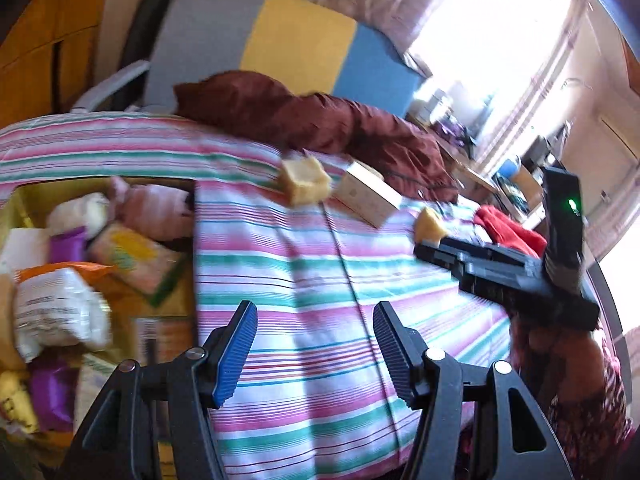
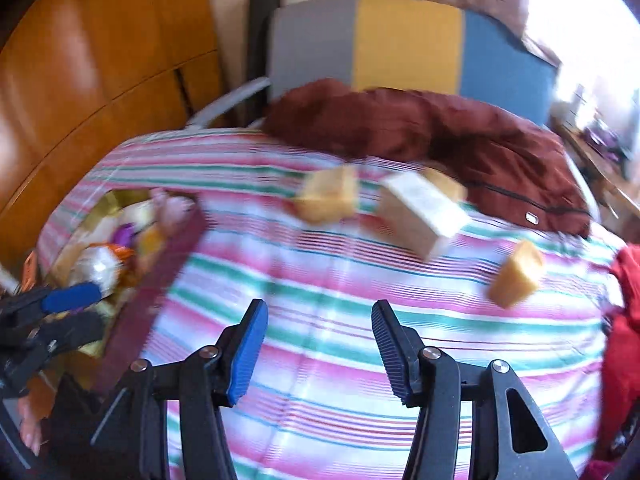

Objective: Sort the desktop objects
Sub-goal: 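Move both open tools back from the tray to the pile, then grasp a yellow sponge block with the right tool while the left tool grasps the white box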

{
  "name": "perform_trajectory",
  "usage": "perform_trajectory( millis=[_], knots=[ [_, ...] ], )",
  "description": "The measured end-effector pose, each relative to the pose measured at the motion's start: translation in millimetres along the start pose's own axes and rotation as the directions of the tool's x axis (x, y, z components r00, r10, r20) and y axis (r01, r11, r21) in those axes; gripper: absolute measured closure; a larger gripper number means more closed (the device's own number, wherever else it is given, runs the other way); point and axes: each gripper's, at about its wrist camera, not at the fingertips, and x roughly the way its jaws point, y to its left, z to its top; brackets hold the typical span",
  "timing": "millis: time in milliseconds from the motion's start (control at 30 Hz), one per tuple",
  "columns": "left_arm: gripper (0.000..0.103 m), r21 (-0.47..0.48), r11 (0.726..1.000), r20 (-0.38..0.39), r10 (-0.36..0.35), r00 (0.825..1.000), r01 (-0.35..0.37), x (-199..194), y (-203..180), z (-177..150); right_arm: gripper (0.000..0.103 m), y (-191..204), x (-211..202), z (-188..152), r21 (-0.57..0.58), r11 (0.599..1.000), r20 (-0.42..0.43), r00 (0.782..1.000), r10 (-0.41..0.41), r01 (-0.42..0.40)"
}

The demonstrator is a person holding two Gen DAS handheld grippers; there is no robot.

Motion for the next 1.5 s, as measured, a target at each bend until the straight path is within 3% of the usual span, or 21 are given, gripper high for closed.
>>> perform_trajectory(
  millis=[167,233,300,400,500,767,900,1067,1233,1400,1500],
  knots=[
    [0.042,0.005,0.999,-0.055,-0.045,0.997,0.045,27.0,-17.0,0.6,0.046,-76.5,2.8,3.8,0.138,0.984,-0.015,0.993,-0.114,0.114],
    [0.042,-0.011,0.998,-0.086,-0.058,0.995,0.057,40.0,-22.1,1.3,0.039,-107.5,4.5,5.8,0.206,0.965,-0.017,0.987,-0.163,0.163],
    [0.041,-0.025,0.998,-0.108,-0.066,0.992,0.063,51.3,-27.1,1.9,0.024,-133.3,8.9,8.2,0.261,0.945,-0.024,0.980,-0.199,0.198],
    [0.032,-0.057,0.996,-0.149,-0.080,0.986,0.072,69.4,-31.4,4.4,0.021,-164.1,23.9,16.2,0.296,0.933,-0.035,0.978,-0.204,0.205],
    [0.031,-0.091,0.993,-0.174,-0.089,0.981,0.074,83.5,-33.1,7.9,0.019,-184.8,45.8,22.8,0.337,0.929,-0.066,0.988,-0.141,0.155],
    [0.030,-0.101,0.994,-0.170,-0.053,0.984,0.036,110.7,-43.6,23.1,0.019,-208.6,85.8,18.8,0.400,0.908,-0.093,0.991,-0.095,0.124],
    [0.030,-0.116,0.992,-0.175,-0.063,0.982,0.043,132.6,-55.5,37.3,0.036,-215.1,95.4,18.6,0.417,0.905,-0.095,0.994,-0.052,0.087],
    [0.030,-0.123,0.992,-0.156,-0.057,0.986,0.037,155.0,-71.9,60.9,0.044,-224.9,89.5,15.9,0.464,0.883,-0.107,0.994,-0.029,0.076],
    [0.029,-0.190,0.981,-0.141,-0.055,0.988,0.028,186.1,-87.6,94.3,0.046,-227.5,84.9,16.5,0.453,0.883,-0.140,0.988,-0.060,0.118],
    [0.029,-0.333,0.943,-0.188,-0.075,0.979,0.009,233.3,-94.1,126.1,0.046,-227.0,83.2,18.3,0.430,0.893,-0.156,0.985,-0.067,0.129],
    [0.029,-0.335,0.941,-0.198,-0.033,0.980,-0.036,252.1,-99.5,137.9,0.046,-230.3,83.5,18.1,0.432,0.892,-0.165,0.984,-0.067,0.133]
  ],
)
